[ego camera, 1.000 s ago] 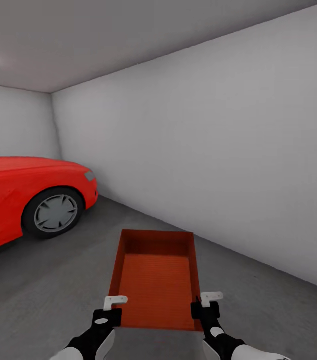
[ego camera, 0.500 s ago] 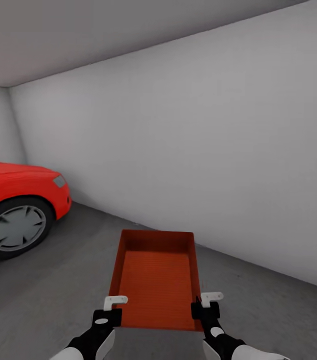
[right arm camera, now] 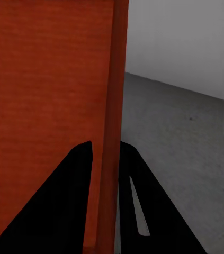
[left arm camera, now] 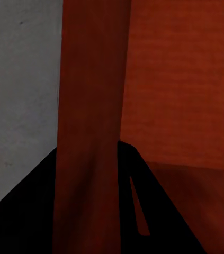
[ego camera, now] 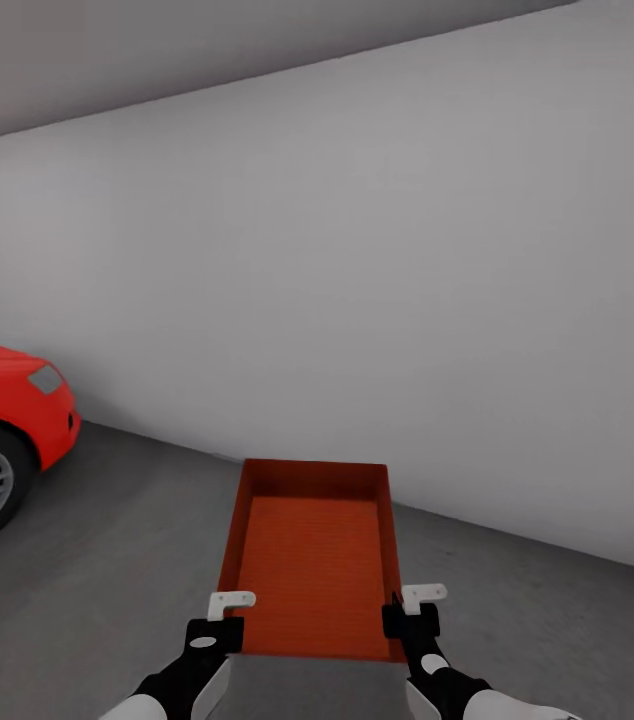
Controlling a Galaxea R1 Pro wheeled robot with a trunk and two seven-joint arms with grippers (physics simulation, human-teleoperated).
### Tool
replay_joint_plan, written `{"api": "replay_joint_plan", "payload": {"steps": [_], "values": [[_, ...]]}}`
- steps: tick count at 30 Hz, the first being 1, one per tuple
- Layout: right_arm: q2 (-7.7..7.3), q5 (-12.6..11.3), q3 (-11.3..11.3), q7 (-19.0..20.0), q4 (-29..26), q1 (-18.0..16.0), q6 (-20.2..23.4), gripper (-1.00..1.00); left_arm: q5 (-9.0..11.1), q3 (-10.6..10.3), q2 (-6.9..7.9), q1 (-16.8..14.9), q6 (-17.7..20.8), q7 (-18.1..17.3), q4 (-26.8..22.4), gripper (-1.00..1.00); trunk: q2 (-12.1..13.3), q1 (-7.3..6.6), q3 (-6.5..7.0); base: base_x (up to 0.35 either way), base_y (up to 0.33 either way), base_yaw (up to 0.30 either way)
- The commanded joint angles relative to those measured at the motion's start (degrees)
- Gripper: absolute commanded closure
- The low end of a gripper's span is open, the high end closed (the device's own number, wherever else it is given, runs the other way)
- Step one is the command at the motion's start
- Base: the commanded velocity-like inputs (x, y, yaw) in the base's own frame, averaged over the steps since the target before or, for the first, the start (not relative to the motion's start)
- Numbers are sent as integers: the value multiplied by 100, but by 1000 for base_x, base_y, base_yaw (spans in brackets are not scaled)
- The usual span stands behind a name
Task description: Move the two storage containers from the living room to the garage. In the garage, place one container on the floor and stack the other container on top of it (either order is fine).
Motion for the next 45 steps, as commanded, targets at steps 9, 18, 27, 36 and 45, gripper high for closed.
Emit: {"api": "replay_joint_plan", "payload": {"steps": [9, 18, 27, 36, 45], "values": [[3, -120, -469, -67, 0, -13, -269, 100, 89, -3, 7, 2, 8, 61, 161, 100, -4, 4, -7, 321, 155, -282], [3, -122, -469, -67, -4, -13, -269, 100, 89, -3, 7, 2, 9, 61, 175, 100, -4, 4, -7, 318, 178, -282], [3, -115, -469, -67, -1, -13, -269, 100, 89, -3, 7, 2, 9, 61, 182, 100, -4, 4, -7, 314, 188, -282], [3, -107, -469, -67, 1, -13, -269, 100, 89, -3, 7, 2, 9, 61, 182, 100, -4, 4, -7, 313, 188, -282], [3, -137, -469, -67, -2, -11, -269, 100, 89, -2, 7, 2, 9, 61, 182, 100, -4, 4, -7, 314, 188, -84]]}}
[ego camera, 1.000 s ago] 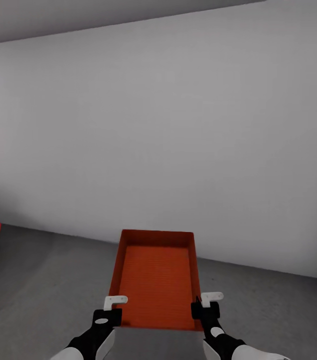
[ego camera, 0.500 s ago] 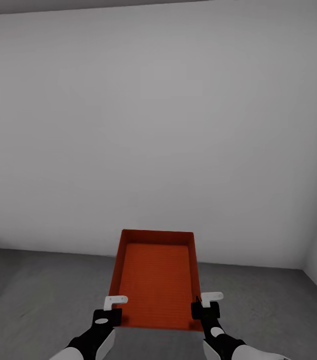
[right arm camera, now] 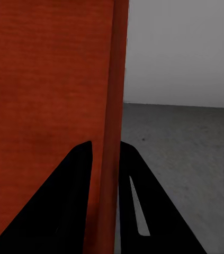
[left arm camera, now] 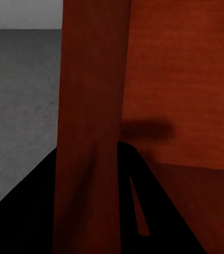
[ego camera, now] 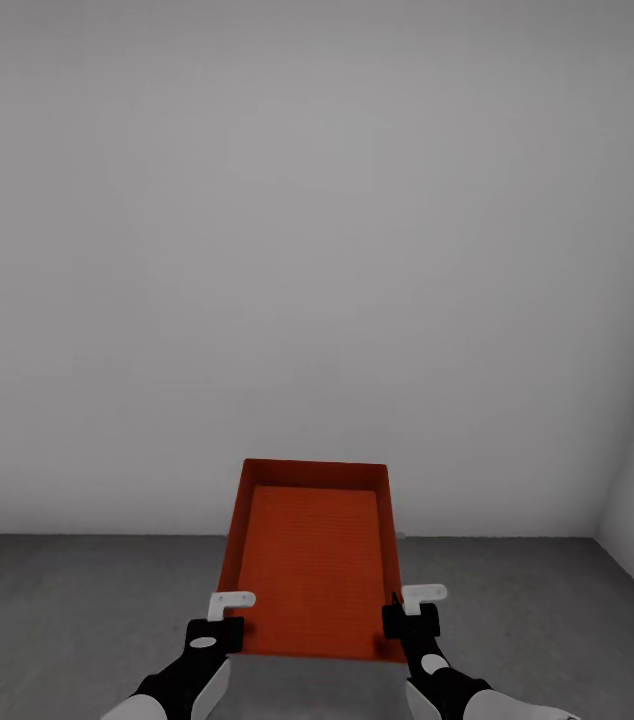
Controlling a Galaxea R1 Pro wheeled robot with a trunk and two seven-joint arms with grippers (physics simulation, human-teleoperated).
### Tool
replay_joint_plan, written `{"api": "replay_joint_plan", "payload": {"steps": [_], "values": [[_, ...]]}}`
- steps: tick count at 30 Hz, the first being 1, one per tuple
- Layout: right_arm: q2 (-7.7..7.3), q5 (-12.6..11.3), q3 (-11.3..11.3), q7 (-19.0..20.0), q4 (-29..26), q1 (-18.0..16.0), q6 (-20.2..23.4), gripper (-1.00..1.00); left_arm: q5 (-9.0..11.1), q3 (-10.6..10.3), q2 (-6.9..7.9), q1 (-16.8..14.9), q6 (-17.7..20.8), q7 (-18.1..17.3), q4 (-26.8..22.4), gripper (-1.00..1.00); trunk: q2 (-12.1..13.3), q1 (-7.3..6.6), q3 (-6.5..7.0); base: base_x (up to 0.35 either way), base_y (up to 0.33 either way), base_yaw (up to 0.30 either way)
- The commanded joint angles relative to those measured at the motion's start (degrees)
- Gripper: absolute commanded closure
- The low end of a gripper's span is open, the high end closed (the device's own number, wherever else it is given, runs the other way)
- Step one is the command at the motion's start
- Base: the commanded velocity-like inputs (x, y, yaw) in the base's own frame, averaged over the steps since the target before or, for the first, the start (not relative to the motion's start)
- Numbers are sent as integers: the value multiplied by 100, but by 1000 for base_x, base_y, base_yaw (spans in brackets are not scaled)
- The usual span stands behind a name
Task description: Move the two storage containers from the living room to the garage. In the garage, place one container on the floor and stack the other container on top of it (either order is fine).
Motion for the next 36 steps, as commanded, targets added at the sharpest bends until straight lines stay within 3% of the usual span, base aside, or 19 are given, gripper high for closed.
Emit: {"api": "replay_joint_plan", "payload": {"steps": [1, 16, 35, 36], "values": [[2, -116, -483, -70, -3, -13, -276, 100, 86, -2, 6, 1, 7, 60, 178, 100, -4, 4, -7, 313, 188, 16], [6, -46, -483, -70, -1, -12, -276, 100, 85, -2, 6, 1, 7, 60, 178, 100, -4, 4, -7, 313, 188, 187], [2, -124, -490, -70, -5, -14, -276, 100, 78, -10, 6, 1, 1, 60, 175, 100, -4, 4, -7, 314, 188, 12], [28, -39, 27, -23, 21, -14, -75, 100, 28, -19, 14, 26, -9, 37, -46, 100, -4, 4, -8, 0, 0, 0]]}}
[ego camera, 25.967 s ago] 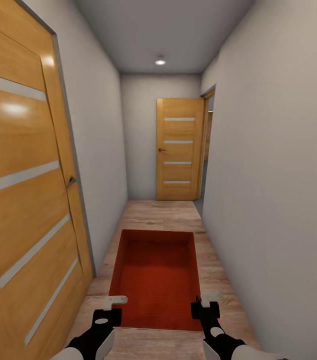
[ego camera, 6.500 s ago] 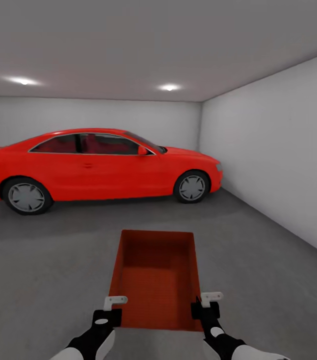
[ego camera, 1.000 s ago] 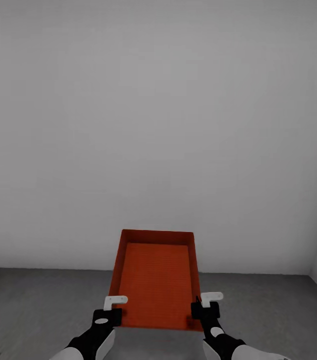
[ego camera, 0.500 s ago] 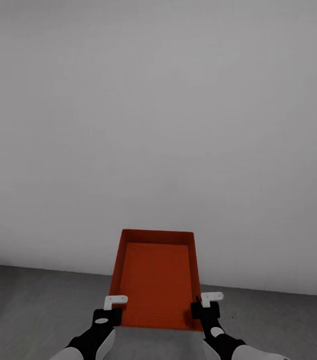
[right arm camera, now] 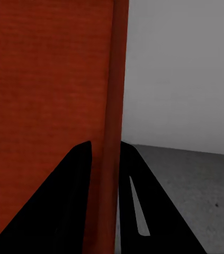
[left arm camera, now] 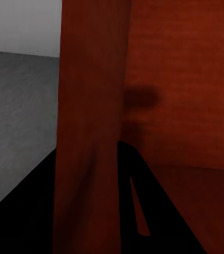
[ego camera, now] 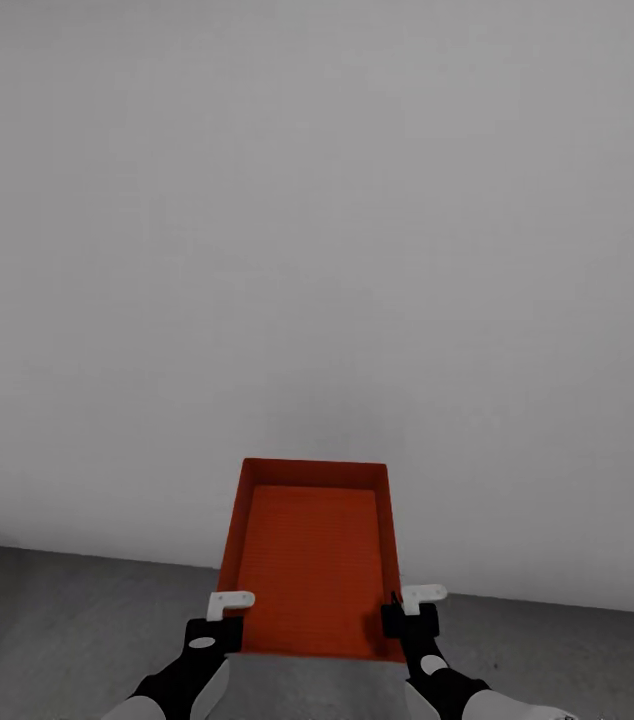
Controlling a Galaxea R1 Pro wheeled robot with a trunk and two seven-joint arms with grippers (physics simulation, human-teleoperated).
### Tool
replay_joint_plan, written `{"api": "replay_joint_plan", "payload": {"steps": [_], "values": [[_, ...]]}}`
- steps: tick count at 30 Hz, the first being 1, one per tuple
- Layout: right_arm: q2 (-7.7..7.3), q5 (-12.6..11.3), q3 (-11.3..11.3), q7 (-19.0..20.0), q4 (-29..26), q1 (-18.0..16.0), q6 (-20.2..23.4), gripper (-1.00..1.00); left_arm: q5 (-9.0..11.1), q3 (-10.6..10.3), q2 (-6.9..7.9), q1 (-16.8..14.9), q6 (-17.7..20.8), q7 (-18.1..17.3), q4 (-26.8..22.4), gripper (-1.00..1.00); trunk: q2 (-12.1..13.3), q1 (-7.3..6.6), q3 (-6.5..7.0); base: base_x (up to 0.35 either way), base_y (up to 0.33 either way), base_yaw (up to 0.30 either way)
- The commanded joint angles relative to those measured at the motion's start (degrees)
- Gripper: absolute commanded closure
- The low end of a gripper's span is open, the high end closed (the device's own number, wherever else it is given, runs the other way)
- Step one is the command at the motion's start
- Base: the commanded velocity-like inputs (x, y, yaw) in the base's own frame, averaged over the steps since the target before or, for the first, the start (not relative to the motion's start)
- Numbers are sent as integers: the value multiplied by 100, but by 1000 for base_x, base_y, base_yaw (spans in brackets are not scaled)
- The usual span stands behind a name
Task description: Move the two storage containers from the living room to the garage. In the garage, place one container on the floor and stack the other container on top of it (either order is fine).
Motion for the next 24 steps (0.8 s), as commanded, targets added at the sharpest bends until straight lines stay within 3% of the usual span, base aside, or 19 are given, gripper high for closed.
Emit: {"api": "replay_joint_plan", "payload": {"steps": [1, 8, 10, 15, 24], "values": [[5, 0, 16, -6, -19, -6, 15, 100, 74, -49, 1, 0, 6, 55, 4, 100, -8, -1, -7, 0, 0, 0], [-14, -792, 811, -9, -19, -6, 25, 100, 75, -68, 2, 0, 10, 53, 7, 100, -8, -1, -7, 0, 0, 0], [-45, -782, 840, -10, -21, -6, 25, 100, 79, -73, 2, 1, 12, 54, 12, 100, -8, -1, -7, 0, 0, 0], [-49, -374, 458, -62, -22, -6, 14, 100, 80, -76, 2, 1, 13, 56, 16, 100, -8, -1, -7, 0, 0, -1], [-46, 920, -783, -58, -28, -6, 101, 100, 90, -68, 2, 1, 13, 58, 17, 100, -8, -1, -7, 0, 0, -179]]}}
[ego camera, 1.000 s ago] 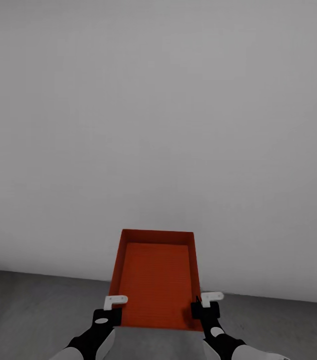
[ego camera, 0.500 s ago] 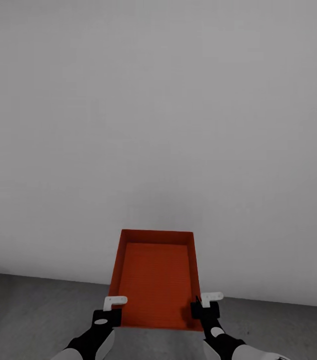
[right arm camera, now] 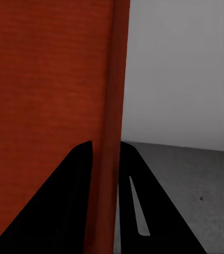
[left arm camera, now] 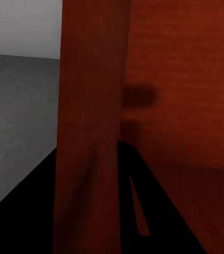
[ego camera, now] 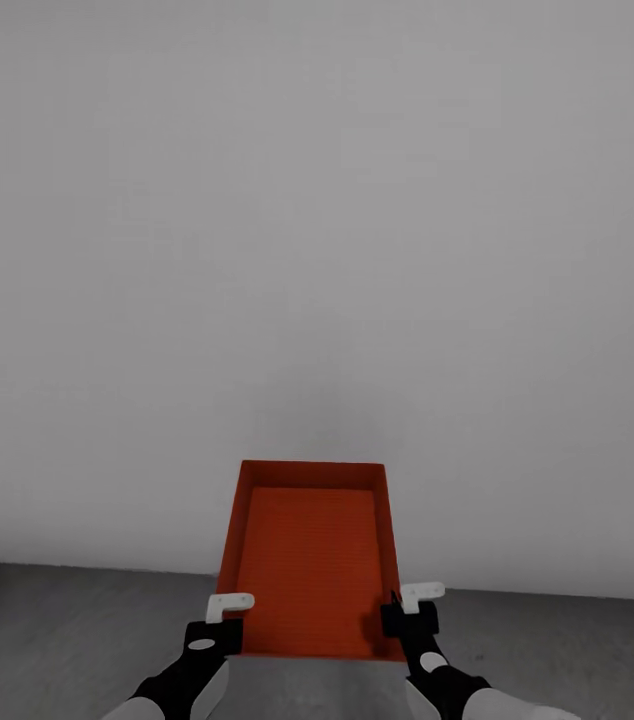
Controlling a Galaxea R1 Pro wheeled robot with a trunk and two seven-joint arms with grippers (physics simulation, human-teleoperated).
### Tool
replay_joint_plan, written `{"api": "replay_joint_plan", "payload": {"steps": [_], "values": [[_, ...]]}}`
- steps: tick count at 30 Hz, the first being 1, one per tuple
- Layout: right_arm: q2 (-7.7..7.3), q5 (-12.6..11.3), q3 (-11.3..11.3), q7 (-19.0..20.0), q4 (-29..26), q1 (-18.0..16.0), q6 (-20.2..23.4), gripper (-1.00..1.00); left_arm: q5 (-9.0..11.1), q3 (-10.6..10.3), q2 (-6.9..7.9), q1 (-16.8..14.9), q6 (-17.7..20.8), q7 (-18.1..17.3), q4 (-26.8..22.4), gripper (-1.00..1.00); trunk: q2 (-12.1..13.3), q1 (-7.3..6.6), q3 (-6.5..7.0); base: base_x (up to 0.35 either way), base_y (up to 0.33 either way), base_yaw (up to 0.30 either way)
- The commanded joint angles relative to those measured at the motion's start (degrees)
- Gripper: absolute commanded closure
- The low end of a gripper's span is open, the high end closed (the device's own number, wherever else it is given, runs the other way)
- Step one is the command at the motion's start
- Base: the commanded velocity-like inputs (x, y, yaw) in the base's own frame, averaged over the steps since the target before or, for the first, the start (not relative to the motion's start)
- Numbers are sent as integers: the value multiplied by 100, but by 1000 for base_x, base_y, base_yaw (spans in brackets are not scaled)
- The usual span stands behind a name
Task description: Move the two storage containers from the living room to the garage. In the garage, place one container on the floor and stack the other container on top of it (either order is fine).
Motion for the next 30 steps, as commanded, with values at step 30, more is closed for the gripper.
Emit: {"api": "replay_joint_plan", "payload": {"steps": [30], "values": [[-43, -1080, 910, -73, 39, -4, -146, 100, -1, -89, 4, -7, 8, 60, -18, 100, -5, 0, -7, 0, 0, -142]]}}
